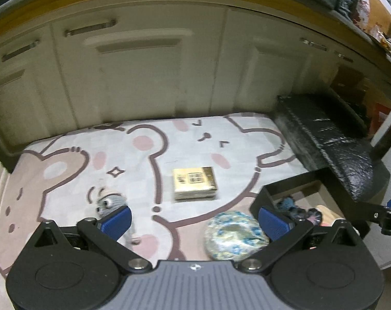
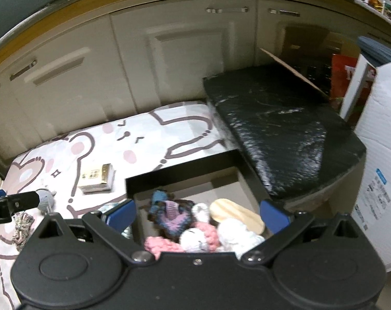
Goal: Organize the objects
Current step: 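Withdraw both open tools from the black box back over the bed, then lower left tool toward twisted rope bundle while right tool lowers toward blue floral pouch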
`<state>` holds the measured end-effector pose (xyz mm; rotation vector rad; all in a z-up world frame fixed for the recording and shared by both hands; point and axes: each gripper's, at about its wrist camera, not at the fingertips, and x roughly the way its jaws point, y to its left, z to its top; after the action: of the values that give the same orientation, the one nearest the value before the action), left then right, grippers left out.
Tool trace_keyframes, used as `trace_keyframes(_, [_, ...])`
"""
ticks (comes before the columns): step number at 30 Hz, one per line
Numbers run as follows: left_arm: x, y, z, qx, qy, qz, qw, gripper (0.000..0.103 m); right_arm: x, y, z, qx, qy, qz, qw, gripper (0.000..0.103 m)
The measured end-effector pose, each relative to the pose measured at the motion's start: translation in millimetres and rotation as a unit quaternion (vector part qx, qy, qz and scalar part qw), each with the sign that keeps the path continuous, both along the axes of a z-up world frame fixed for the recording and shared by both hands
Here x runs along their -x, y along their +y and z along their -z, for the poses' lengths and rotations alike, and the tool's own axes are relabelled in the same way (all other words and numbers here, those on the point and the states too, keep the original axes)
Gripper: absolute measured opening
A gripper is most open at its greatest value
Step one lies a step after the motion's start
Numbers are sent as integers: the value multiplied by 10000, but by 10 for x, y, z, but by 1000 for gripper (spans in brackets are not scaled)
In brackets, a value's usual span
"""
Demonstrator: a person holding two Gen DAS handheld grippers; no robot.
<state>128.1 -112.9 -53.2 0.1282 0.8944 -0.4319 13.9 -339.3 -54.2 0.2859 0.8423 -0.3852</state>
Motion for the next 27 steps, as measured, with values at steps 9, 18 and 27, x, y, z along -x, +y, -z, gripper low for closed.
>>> trace_keyframes(9, [-69, 357, -5, -105, -17, -300, 9995, 103, -216, 323, -1, -35, -13, -360, 9993, 103])
trace_keyframes(18, [-146, 749, 2, -137, 23, -660, 9977, 103, -422, 703, 2, -29, -2, -784, 9969, 103])
trace_keyframes(27, [-190, 1062, 1, -190, -8, -926, 9955, 103, -574, 1036, -23, -9, -44, -1096, 9940, 103])
